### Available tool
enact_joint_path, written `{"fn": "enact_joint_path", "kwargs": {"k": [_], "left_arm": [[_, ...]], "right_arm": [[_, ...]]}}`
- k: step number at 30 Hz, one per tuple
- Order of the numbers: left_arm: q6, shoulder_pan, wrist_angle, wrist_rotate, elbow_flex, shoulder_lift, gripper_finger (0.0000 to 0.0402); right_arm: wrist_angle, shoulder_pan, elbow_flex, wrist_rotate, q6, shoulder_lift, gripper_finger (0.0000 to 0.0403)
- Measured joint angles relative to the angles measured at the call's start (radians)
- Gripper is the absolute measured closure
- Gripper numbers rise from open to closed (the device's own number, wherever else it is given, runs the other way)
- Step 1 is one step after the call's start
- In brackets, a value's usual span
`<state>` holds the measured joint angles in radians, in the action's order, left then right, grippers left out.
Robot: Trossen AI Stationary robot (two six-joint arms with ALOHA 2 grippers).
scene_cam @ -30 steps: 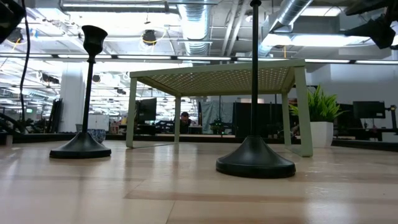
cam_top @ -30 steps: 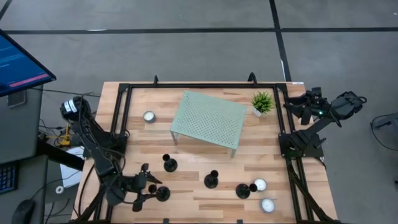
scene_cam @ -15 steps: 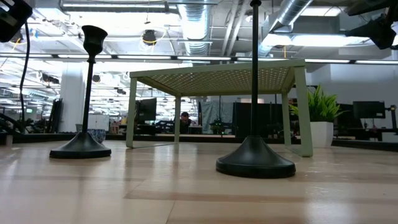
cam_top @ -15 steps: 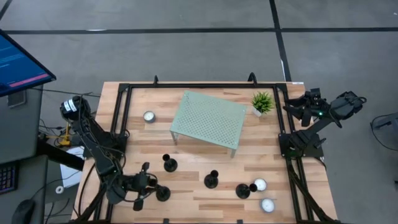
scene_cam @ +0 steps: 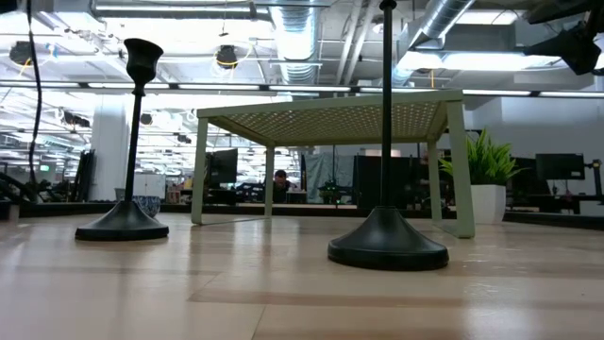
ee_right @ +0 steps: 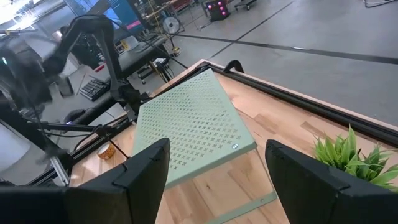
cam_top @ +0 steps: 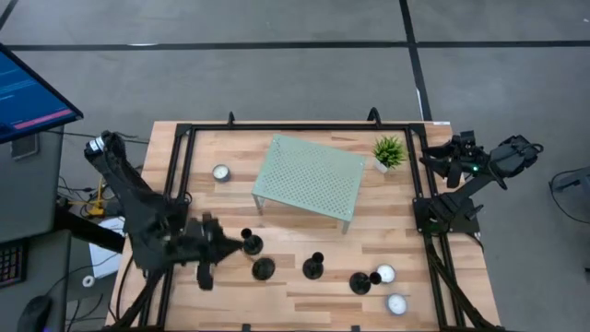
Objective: Pick & Place candle stick holders
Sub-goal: Put the black candle holder on the shelf
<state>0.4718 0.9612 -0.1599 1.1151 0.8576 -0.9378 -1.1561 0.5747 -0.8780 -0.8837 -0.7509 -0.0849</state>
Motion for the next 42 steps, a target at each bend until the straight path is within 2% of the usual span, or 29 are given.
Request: {"fn": "enact_joint_path", "kwargs": {"k": [5,10,15,19,24,30,33,38,42], "left_arm": [[-0.299,-0.109,-0.001,0.152,0.178,-0.006,0.039],[-0.535,-0.3,0.002,0.261,0.28,-0.024,0.039],[-0.688,-0.51,0.001,0.27,0.332,-0.041,0.039],[-0.747,-0.648,0.004,0.22,0.355,-0.074,0.039],[-0.753,-0.791,0.006,0.113,0.424,-0.158,0.039],[-0.748,-0.868,0.128,-0.025,0.595,-0.297,0.039],[-0.663,-0.909,0.265,-0.192,0.671,-0.348,0.039],[-0.387,-1.036,0.55,-0.583,0.753,-0.375,0.039],[-0.29,-1.148,0.657,-0.765,0.763,-0.375,0.039]], "right_arm": [[0.0,0.0,0.0,0.0,-0.001,0.0,0.0147],[0.0,0.0,0.0,0.0,-0.002,0.0,0.0147],[0.0,0.0,0.0,0.0,-0.002,0.0,0.0147],[0.0,0.0,0.0,0.0,-0.002,0.0,0.0147],[0.0,0.0,0.0,0.0,-0.002,0.0,0.0147],[0.002,0.0,0.0,0.009,-0.002,0.0,0.0147],[0.003,0.0,0.0,0.023,-0.002,0.0,0.0147],[0.004,0.0,0.0,0.023,-0.002,0.0,0.0147],[0.004,0.0,0.0,0.041,-0.002,0.0,0.0147]]}}
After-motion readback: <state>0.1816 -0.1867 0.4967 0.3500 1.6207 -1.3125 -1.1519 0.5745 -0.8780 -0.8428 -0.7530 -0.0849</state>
